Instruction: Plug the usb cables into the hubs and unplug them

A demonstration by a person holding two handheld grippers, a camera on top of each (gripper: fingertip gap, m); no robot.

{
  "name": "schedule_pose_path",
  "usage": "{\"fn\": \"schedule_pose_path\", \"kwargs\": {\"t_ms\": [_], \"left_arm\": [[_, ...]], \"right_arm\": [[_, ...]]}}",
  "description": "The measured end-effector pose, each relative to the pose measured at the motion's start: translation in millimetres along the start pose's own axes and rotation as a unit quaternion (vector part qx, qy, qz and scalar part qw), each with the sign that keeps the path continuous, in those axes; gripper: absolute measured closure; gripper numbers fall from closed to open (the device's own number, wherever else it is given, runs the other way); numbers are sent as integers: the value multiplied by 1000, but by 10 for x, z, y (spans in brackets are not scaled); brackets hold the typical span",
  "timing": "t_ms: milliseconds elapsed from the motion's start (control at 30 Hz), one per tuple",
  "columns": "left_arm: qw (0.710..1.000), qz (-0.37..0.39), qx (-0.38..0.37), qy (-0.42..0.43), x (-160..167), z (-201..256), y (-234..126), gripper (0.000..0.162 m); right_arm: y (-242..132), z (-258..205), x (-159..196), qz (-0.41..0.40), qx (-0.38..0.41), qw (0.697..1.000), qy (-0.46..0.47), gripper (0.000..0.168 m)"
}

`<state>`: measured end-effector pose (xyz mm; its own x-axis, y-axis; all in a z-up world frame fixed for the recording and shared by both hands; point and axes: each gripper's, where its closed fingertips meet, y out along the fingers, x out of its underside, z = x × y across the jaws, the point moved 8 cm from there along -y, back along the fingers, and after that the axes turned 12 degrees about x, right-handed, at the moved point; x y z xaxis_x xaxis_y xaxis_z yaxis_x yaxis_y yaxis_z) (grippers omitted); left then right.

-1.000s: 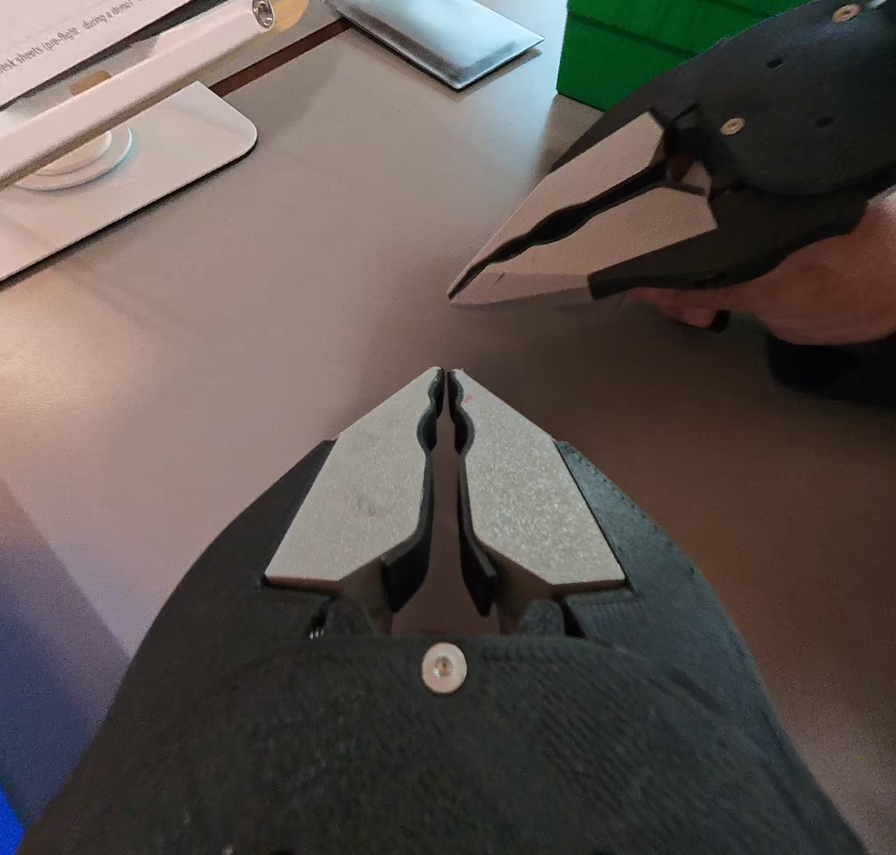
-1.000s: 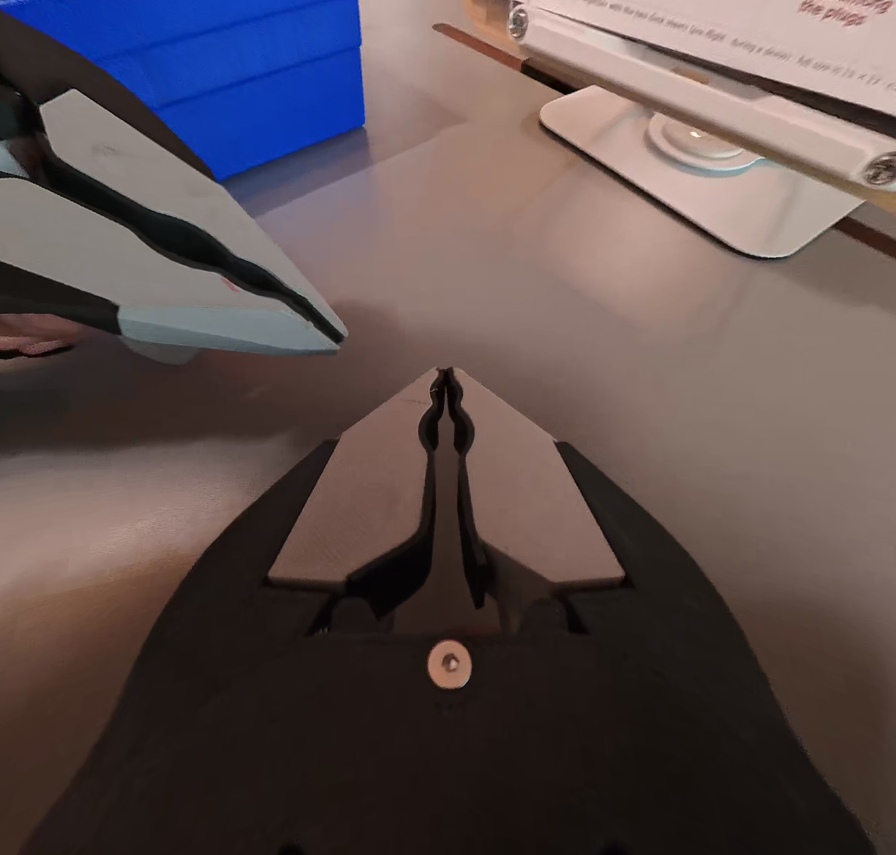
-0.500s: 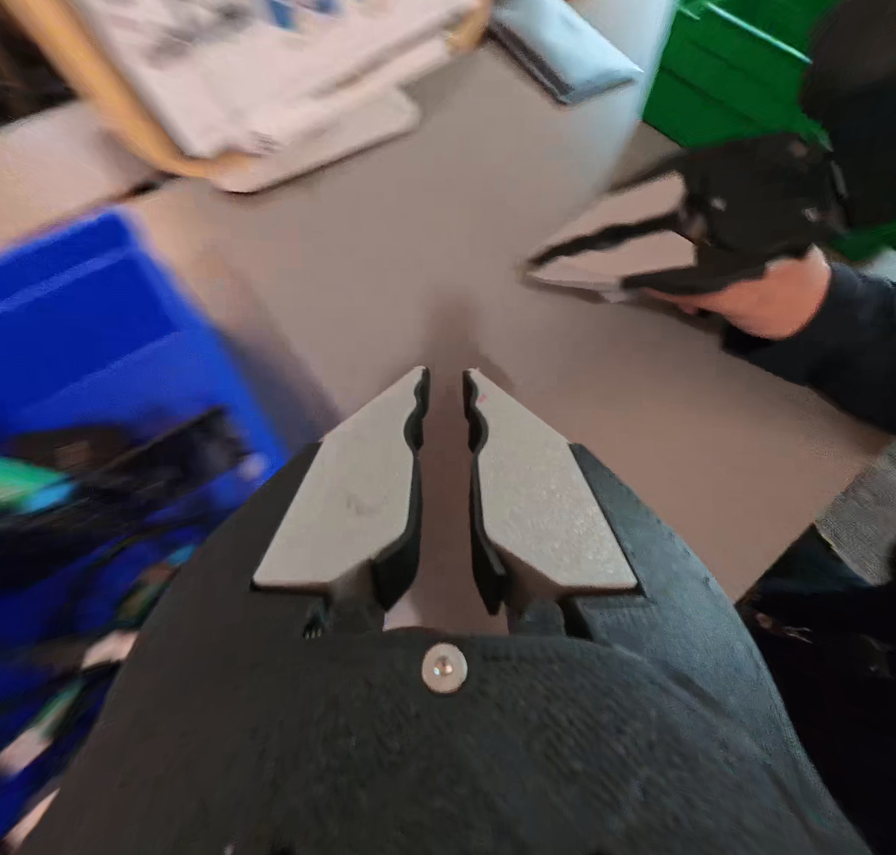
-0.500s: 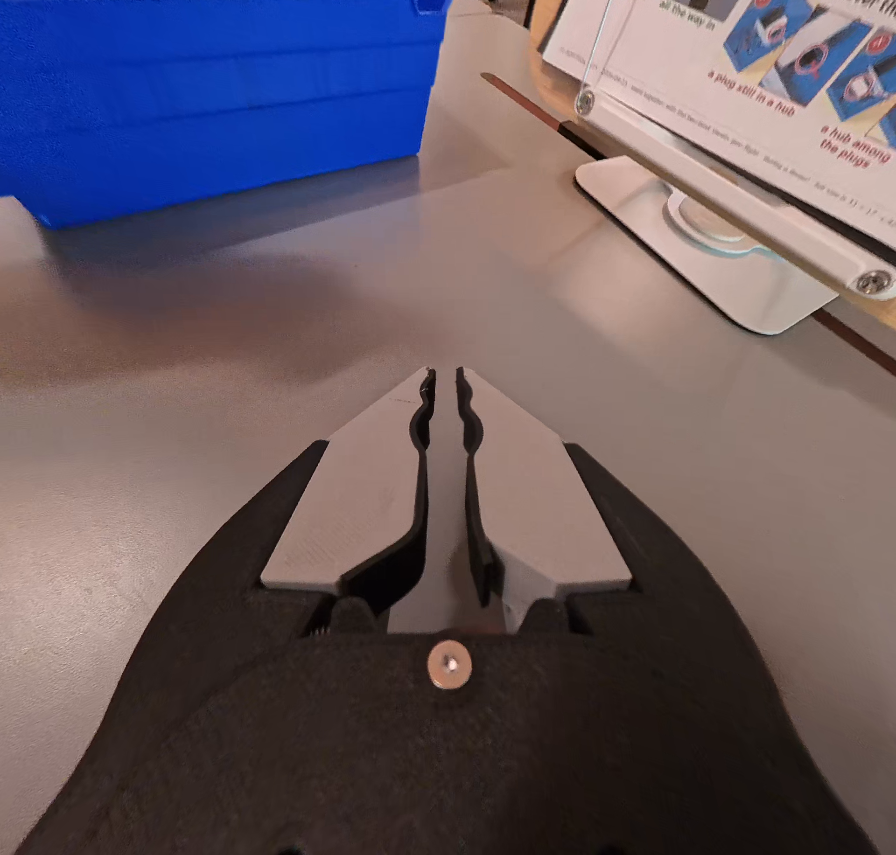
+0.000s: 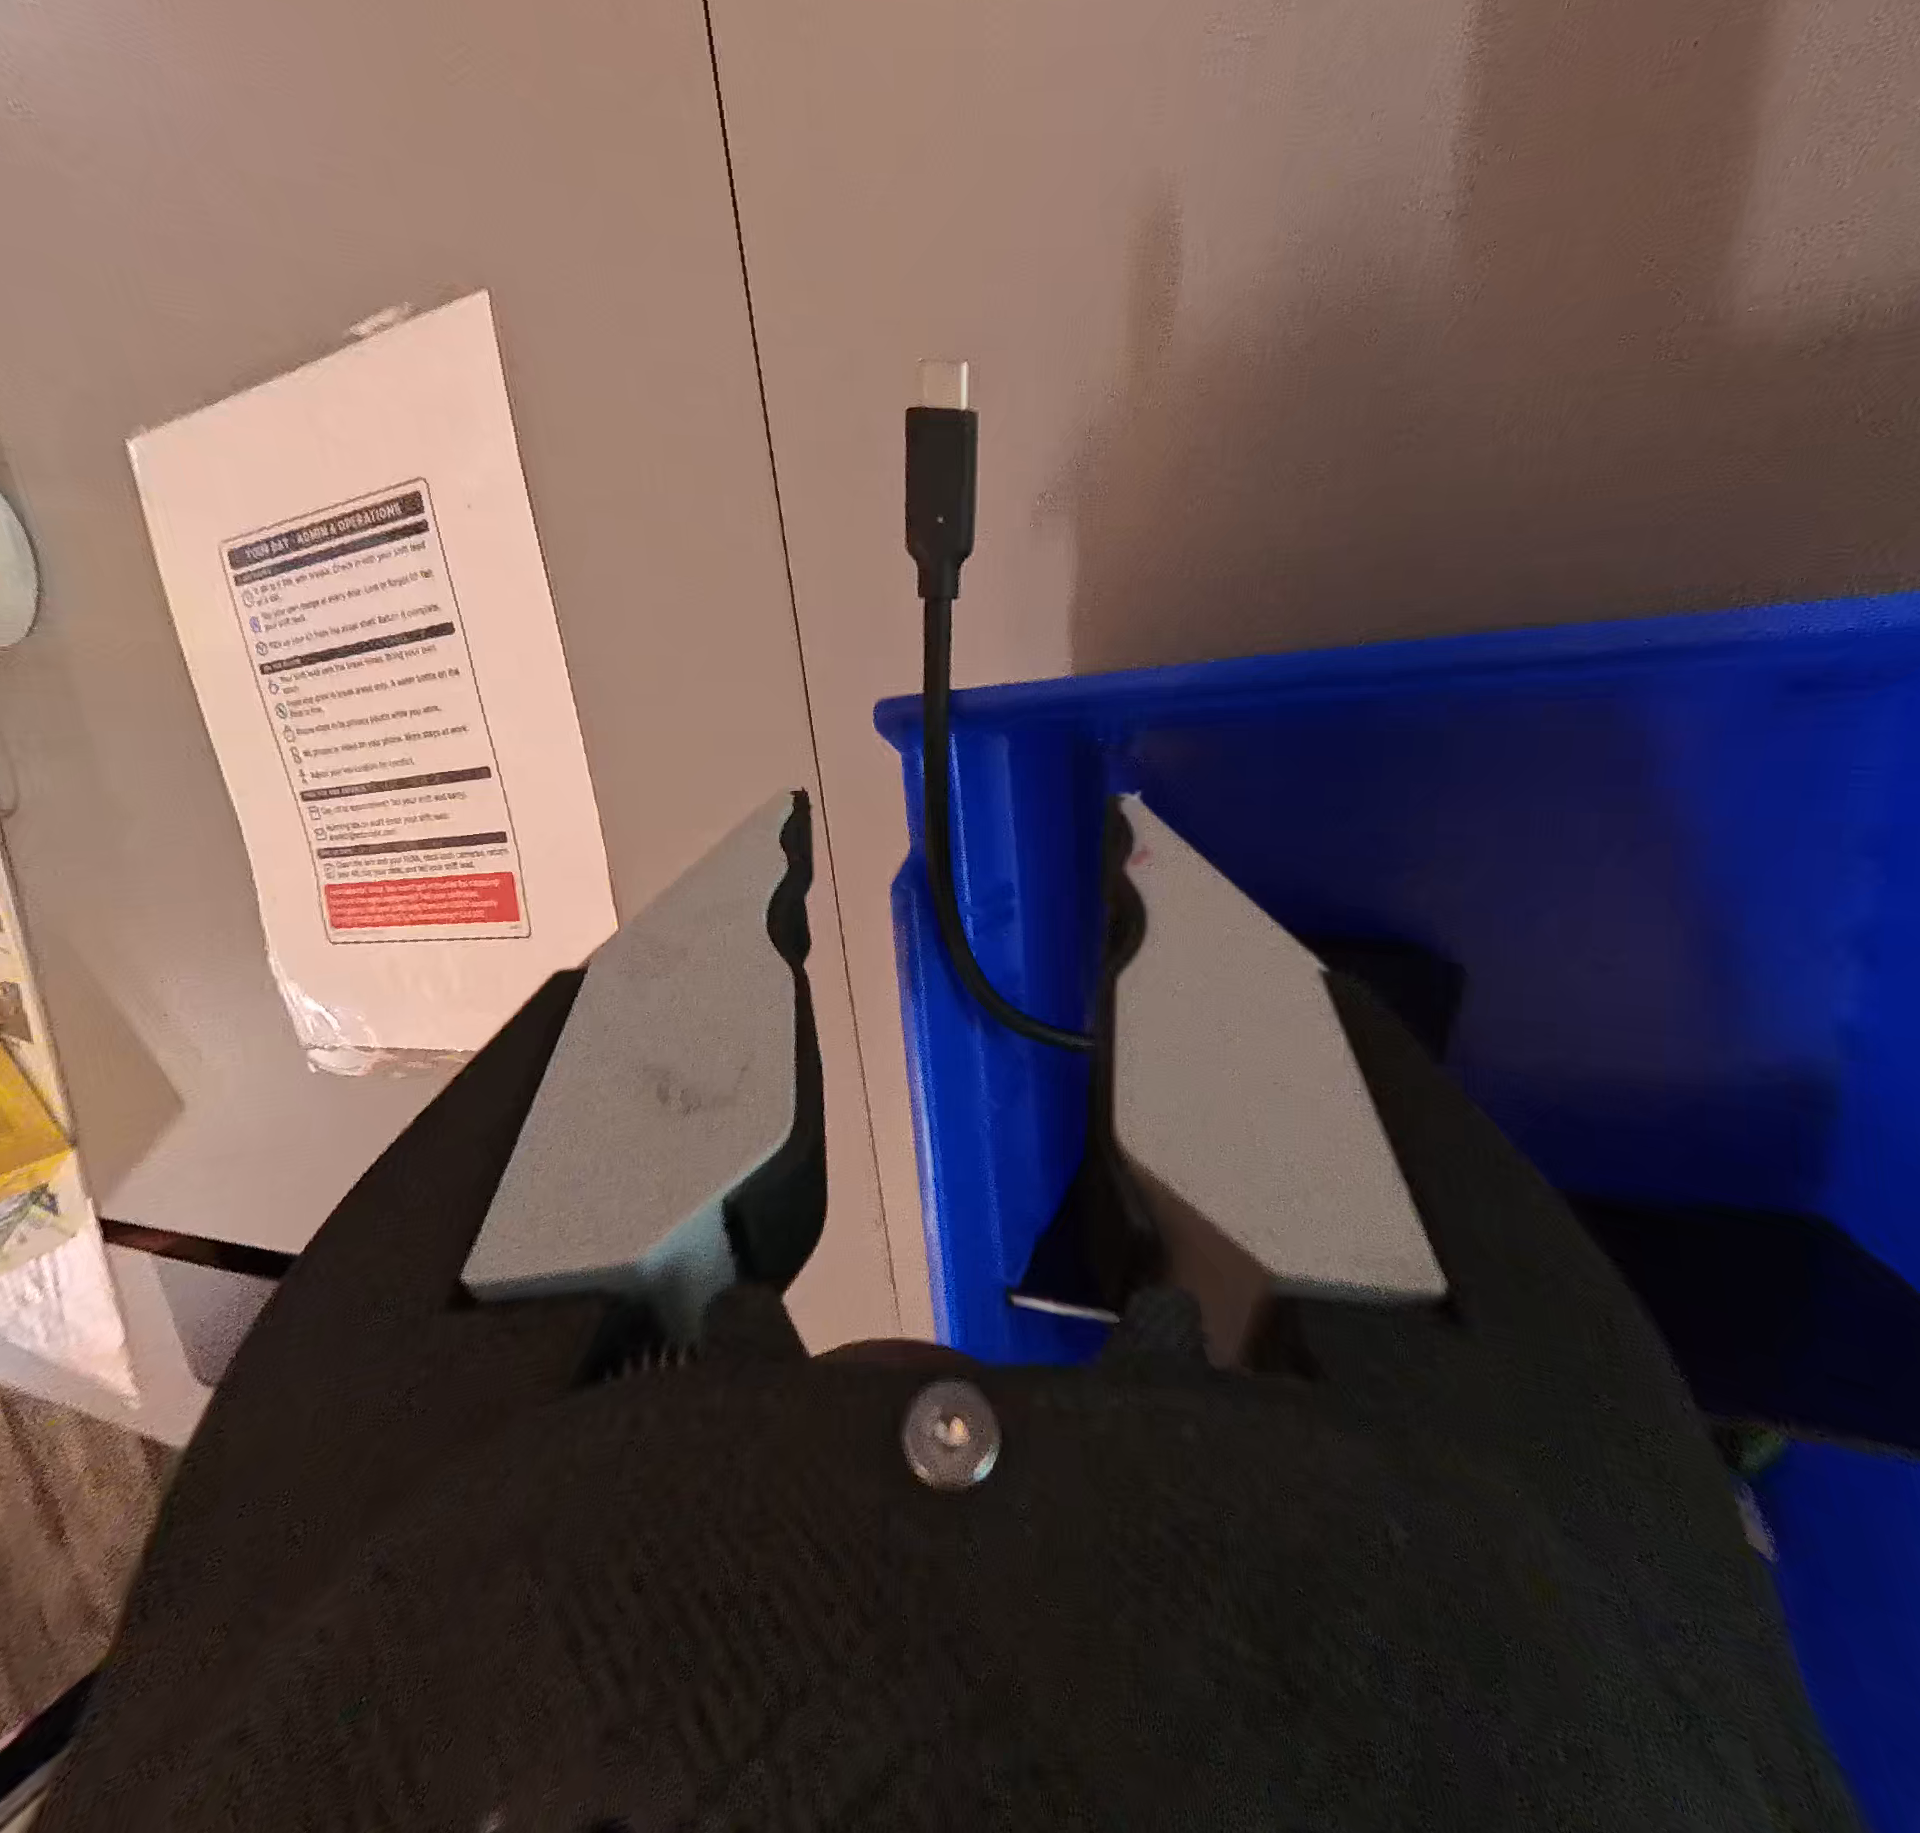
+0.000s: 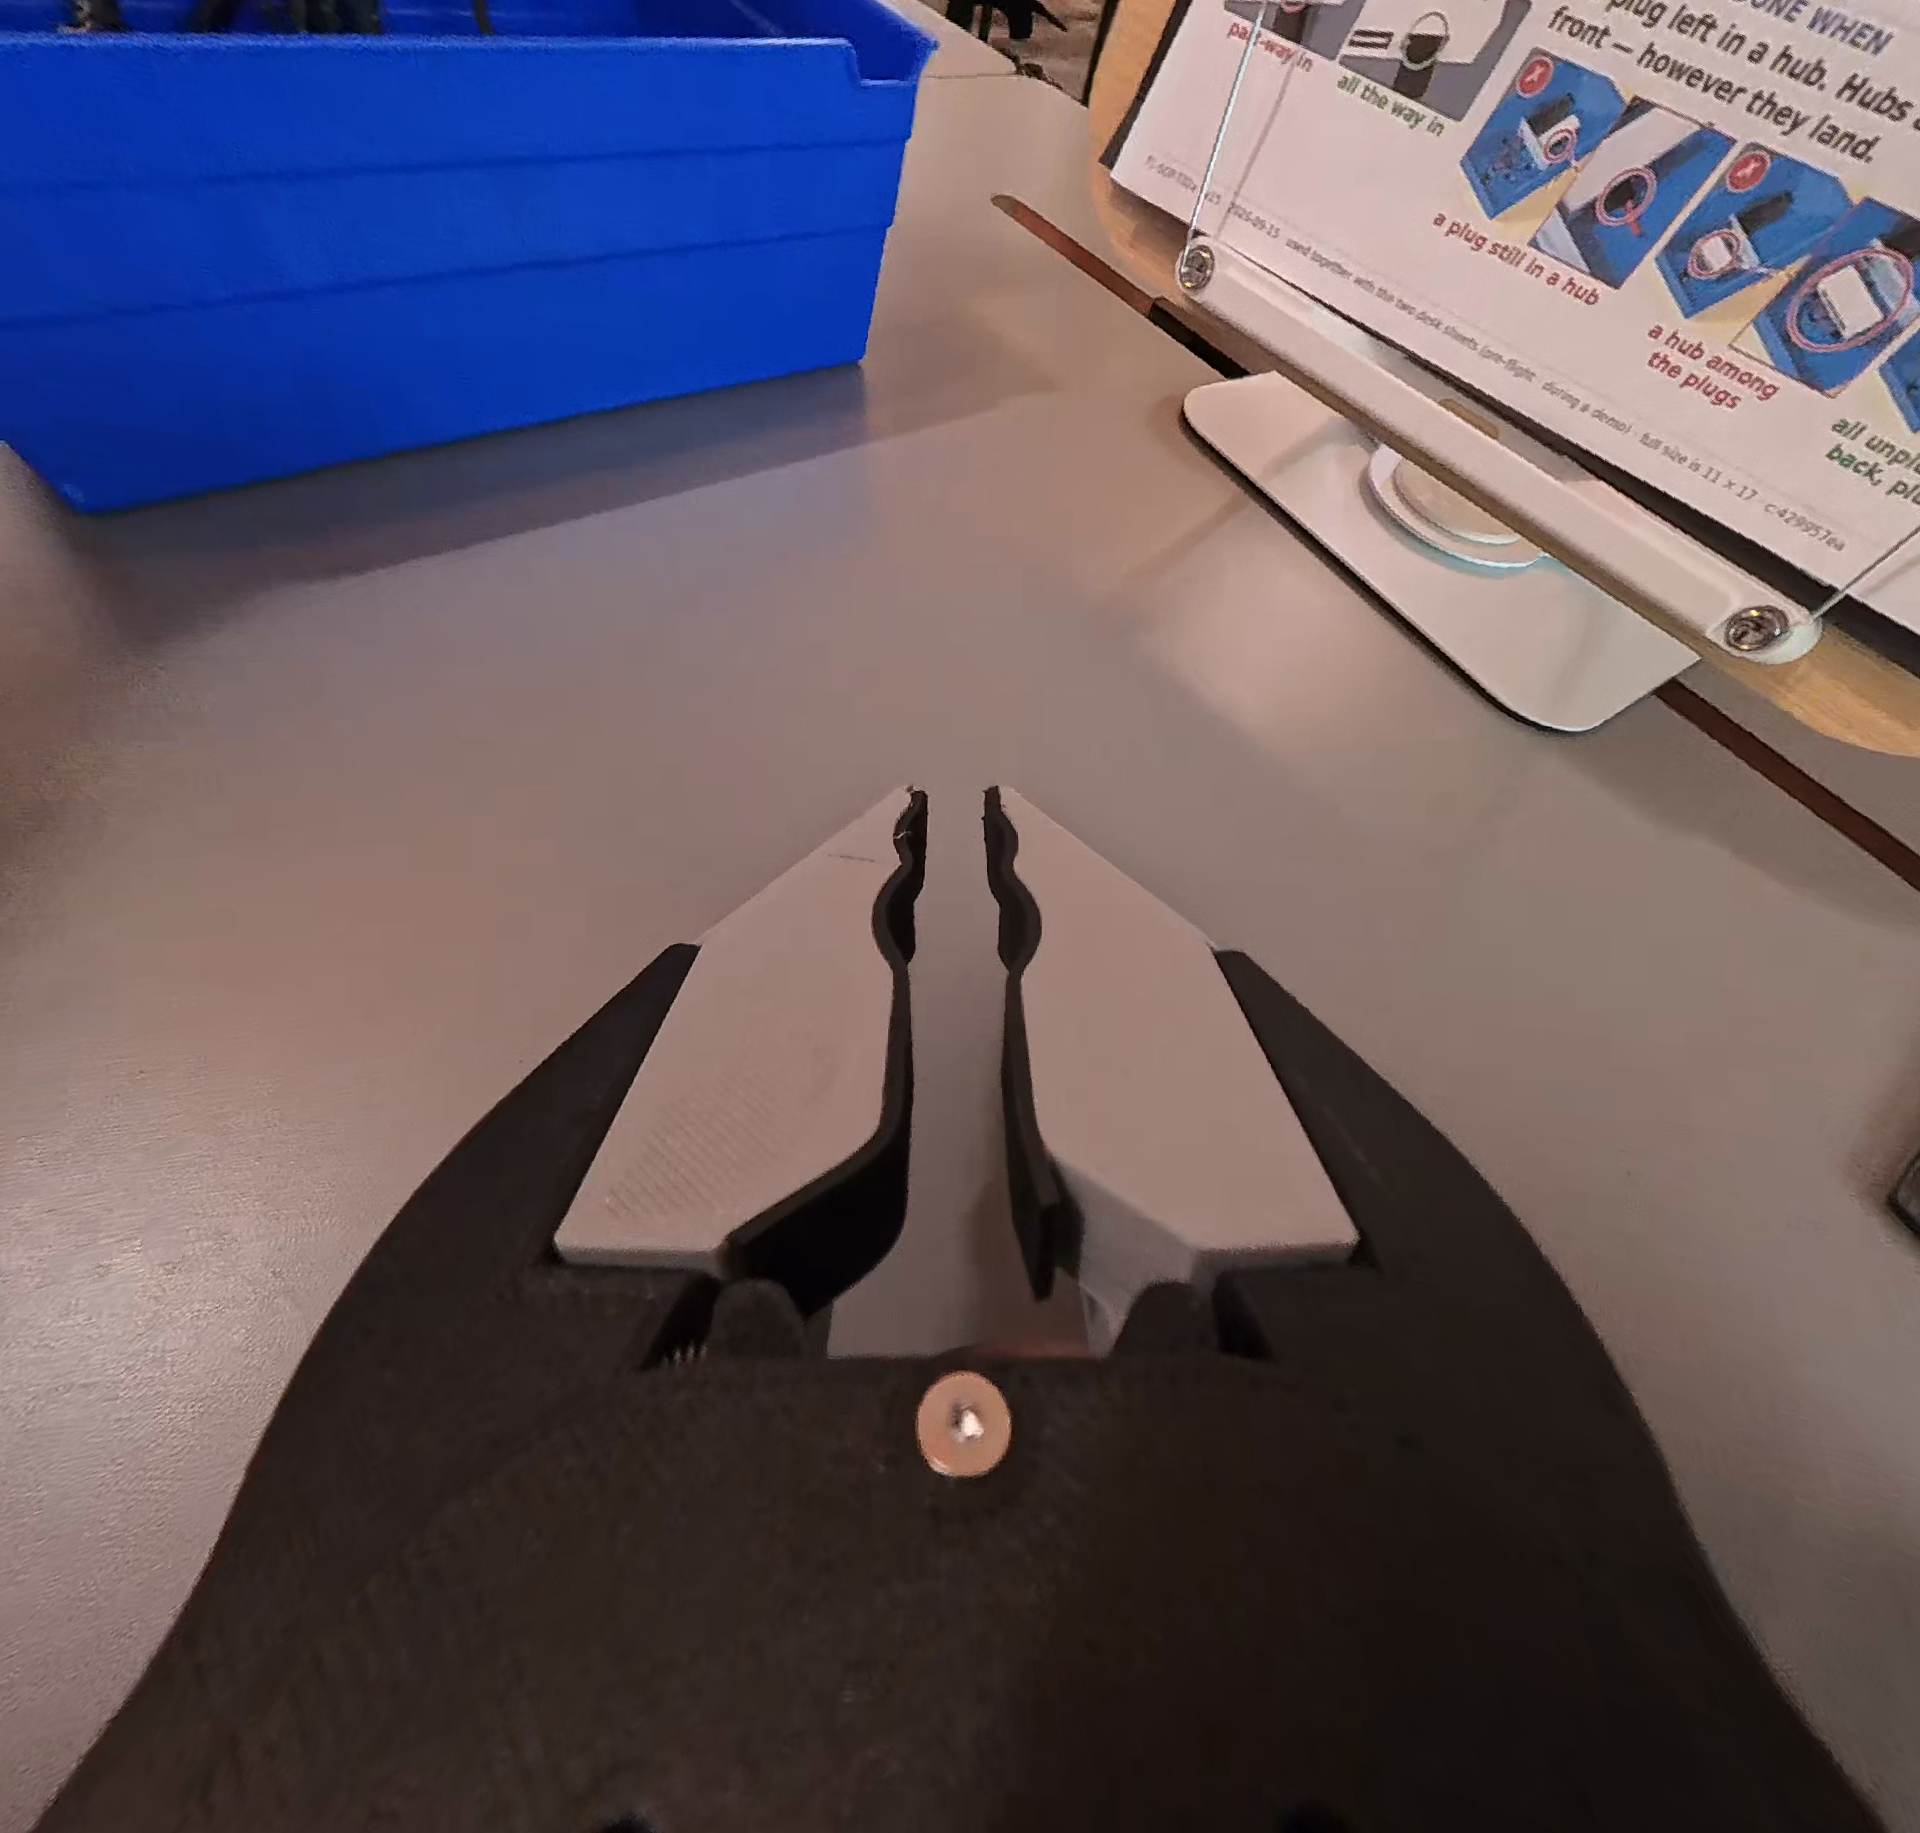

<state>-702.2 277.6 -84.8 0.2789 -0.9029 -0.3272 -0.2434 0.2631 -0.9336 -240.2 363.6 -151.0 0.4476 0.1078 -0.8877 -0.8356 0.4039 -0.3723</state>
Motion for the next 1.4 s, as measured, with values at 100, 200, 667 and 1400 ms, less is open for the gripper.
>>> {"fn": "schedule_pose_path", "kwargs": {"t_ms": [100,200,667,1400], "left_arm": [[999,-18,-25,28,-28,-61,105,158],[997,-34,-43,58,-40,-28,89,158],[991,104,-56,70,177,143,-256,161],[883,251,18,395,99,2292,-2387,159]], "right_arm": [[-19,70,-11,4,-2,1000,19,160],[-35,132,-11,6,6,1000,27,160],[87,36,128,-27,6,1000,3,159],[-279,-16,-273,123,-138,981,63,116]]}}
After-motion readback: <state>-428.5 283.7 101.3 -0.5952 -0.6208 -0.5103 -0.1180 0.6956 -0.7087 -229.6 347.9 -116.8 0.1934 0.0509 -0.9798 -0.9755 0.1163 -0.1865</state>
